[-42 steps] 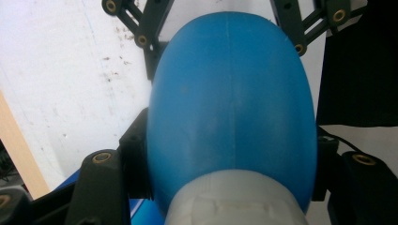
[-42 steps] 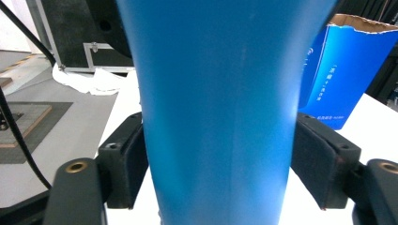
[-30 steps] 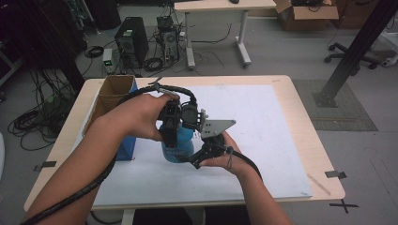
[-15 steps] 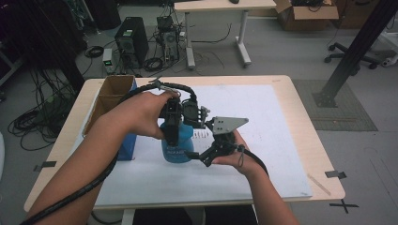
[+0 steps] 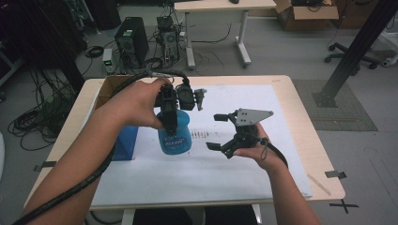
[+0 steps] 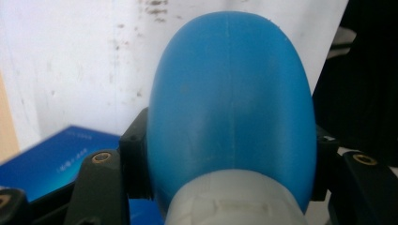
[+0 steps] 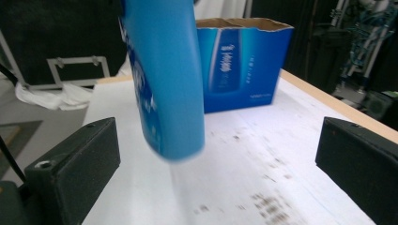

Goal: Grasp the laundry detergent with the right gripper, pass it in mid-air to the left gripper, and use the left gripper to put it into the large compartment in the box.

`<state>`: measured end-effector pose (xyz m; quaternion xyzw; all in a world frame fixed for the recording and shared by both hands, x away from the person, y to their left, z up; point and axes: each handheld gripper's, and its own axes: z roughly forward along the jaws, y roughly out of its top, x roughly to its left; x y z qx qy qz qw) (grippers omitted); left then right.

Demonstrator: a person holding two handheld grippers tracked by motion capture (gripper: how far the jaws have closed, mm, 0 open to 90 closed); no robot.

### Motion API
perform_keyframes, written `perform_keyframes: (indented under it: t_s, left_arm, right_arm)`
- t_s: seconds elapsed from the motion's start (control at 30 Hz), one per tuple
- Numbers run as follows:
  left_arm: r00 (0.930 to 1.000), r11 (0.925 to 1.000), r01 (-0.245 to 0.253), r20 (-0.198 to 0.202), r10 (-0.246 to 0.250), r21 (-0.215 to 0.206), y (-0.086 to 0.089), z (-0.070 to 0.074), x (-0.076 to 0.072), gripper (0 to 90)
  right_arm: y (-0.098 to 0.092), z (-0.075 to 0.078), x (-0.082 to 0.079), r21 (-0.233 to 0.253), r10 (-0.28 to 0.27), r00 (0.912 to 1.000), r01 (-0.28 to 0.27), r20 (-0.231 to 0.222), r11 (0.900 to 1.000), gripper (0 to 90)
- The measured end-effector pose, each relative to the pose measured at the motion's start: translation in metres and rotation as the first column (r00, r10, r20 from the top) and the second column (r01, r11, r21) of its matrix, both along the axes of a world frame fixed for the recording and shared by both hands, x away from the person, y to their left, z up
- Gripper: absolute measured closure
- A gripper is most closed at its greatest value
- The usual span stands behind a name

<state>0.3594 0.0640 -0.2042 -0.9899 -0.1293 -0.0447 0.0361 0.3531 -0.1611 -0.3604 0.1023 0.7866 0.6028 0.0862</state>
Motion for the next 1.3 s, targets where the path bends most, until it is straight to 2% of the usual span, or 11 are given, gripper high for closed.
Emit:
perform_keyframes:
  t_s: [0.2,0.23,0.5,0.67,0.7,0.87,1.0,1.07,1.13,1.23,1.3]
  left_arm:
    - [0.9889,0.9888,-0.148,-0.015,0.148,-0.017,0.01,0.016,0.012,38.0]
    - [0.9889,0.9888,-0.148,-0.015,0.148,-0.017,0.01,0.016,0.012,38.0]
    - [0.9509,0.9509,-0.309,0.011,0.309,-0.014,0.021,0.036,0.02,38.0]
    - [0.9112,0.9114,-0.411,0.02,0.411,-0.019,0.029,0.048,0.026,38.0]
    - [0.8968,0.8968,-0.441,0.017,0.442,-0.03,0.032,0.051,0.027,38.0]
    - [0.8497,0.8484,-0.527,-0.002,0.527,-0.053,0.045,0.064,0.031,38.0]
    - [0.8197,0.8185,-0.572,-0.003,0.573,-0.053,0.055,0.077,0.034,38.0]
    - [0.7973,0.7956,-0.601,0.01,0.604,-0.073,0.058,0.082,0.034,38.0]
    - [0.7868,0.7858,-0.615,0.016,0.617,-0.067,0.062,0.085,0.036,38.0]
    - [0.7537,0.7518,-0.655,0.004,0.657,-0.076,0.069,0.088,0.04,38.1]
    - [0.7455,0.7425,-0.665,-0.013,0.666,-0.079,0.077,0.091,0.043,38.0]
  right_arm:
    - [-0.024,0.012,0.006,-0.026,-0.038,0.9992,0.039,0.013,0.999,0.0]
    - [-0.028,0.014,0.008,-0.038,-0.046,0.9988,0.047,0.015,0.998,0.0]
    - [-0.043,0.018,0.011,-0.051,-0.066,0.9977,0.067,0.013,0.996,0.0]
    - [-0.051,0.018,0.013,-0.068,-0.078,0.9969,0.078,0.004,0.995,0.0]
    - [-0.053,0.019,0.013,-0.071,-0.081,0.9967,0.081,0.004,0.994,0.0]
    - [-0.06,0.023,0.015,-0.095,-0.107,0.9943,0.107,0.009,0.99,0.0]
    - [-0.065,0.024,0.017,-0.084,-0.113,0.9935,0.114,0.011,0.99,0.0]
    - [-0.066,0.024,0.018,-0.086,-0.117,0.9931,0.117,0.011,0.989,0.0]
    - [-0.066,0.024,0.018,-0.082,-0.118,0.993,0.118,0.01,0.99,0.0]
    - [-0.065,0.025,0.019,-0.096,-0.126,0.992,0.127,0.015,0.987,0.0]
    - [-0.065,0.025,0.019,-0.094,-0.126,0.9919,0.127,0.015,0.987,0.1]
